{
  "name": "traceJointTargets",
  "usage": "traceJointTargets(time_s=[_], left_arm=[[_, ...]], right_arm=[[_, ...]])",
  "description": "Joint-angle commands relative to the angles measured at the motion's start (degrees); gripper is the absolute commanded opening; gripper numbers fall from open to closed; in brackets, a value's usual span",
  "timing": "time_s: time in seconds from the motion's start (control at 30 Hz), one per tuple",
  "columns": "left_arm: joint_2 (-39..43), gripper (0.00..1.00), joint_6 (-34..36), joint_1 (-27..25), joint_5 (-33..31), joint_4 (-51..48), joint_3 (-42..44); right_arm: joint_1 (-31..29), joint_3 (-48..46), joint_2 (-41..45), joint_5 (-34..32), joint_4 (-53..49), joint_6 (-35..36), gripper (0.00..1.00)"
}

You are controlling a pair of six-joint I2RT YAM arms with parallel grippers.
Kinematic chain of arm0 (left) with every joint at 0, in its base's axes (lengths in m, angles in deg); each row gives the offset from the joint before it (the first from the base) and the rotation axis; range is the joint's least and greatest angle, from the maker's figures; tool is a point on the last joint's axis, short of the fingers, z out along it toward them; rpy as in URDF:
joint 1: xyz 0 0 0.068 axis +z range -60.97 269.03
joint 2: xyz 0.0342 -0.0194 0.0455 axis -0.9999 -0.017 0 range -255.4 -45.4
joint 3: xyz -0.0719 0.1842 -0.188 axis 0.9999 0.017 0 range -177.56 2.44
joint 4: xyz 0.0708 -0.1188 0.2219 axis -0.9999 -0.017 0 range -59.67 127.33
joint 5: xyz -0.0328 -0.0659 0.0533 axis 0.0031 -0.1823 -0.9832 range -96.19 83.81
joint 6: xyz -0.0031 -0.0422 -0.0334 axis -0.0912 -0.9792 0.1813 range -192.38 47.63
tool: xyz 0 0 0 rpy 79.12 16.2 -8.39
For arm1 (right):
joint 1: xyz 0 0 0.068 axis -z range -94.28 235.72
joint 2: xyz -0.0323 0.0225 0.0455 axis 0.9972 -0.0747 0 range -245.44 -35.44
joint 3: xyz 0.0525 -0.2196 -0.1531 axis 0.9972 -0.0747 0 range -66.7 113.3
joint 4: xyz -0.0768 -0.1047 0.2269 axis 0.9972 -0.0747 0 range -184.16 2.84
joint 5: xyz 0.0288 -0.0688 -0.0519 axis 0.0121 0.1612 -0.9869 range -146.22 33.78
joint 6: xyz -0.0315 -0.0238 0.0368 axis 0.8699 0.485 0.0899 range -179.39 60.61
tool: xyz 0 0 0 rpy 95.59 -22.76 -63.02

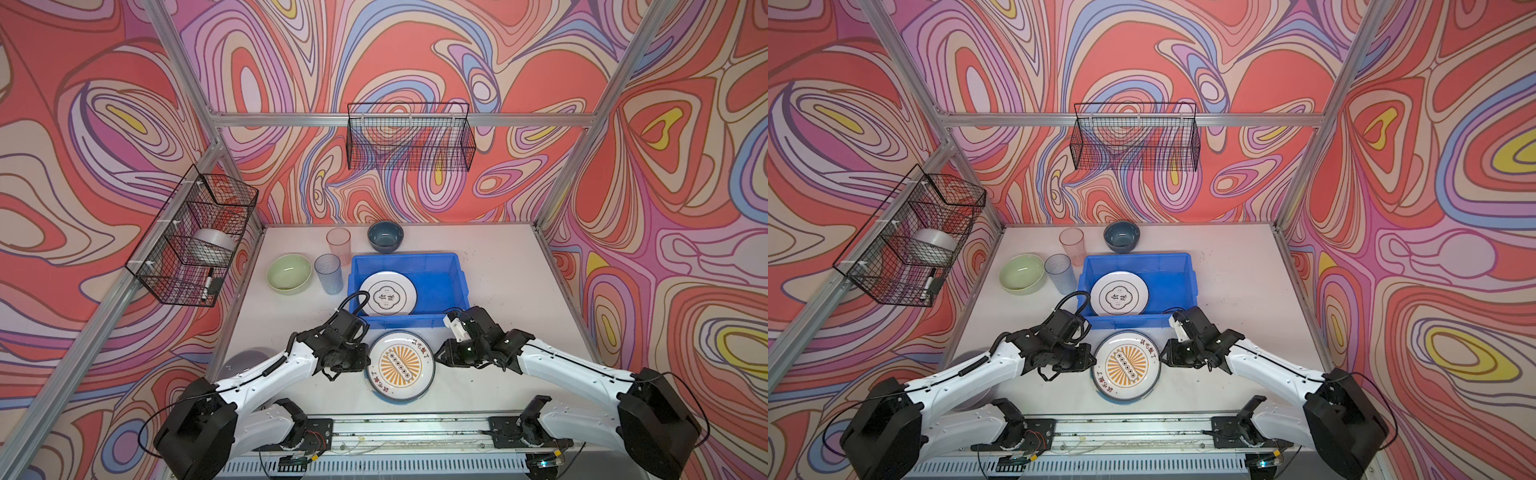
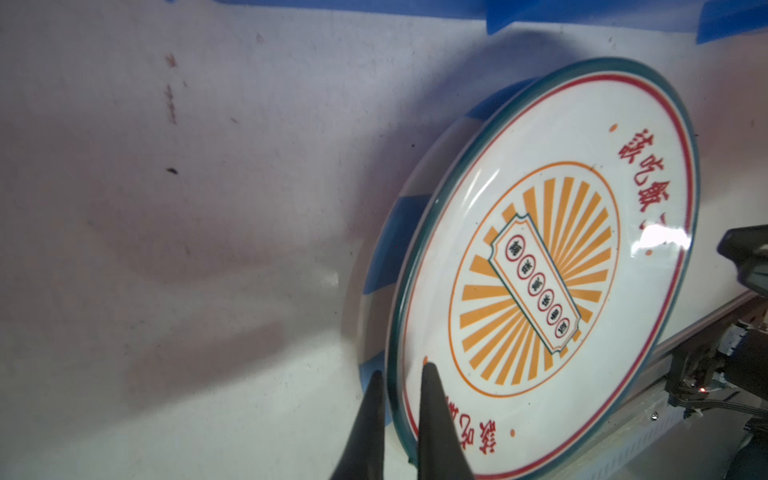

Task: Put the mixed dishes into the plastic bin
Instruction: 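Pinch the orange-sunburst plate rims with both grippers, then lift the orange-sunburst plate off the striped plate and carry it over the bin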

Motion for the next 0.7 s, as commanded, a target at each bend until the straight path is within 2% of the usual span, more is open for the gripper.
traceJointTargets(time_s=[0.0, 0.43, 0.67], left_arm=[[-1.00, 0.08, -1.05, -0.45, -0.96, 1.61, 0.74], [-4.14, 0.04, -1.76, -0.80, -0.46, 5.28, 2.32], [-5.82, 0.04, -2.28, -1.06, 0.06, 7.94, 5.02]], right_arm=[[-0.43, -1.00, -1.20, 0.67, 3.75, -0.74, 0.31], [-0.43, -2.34, -5.40, 4.33, 9.81, -2.01, 0.29], [-0.43, -2.57, -5.00, 8.20, 13.07, -3.21, 0.25]])
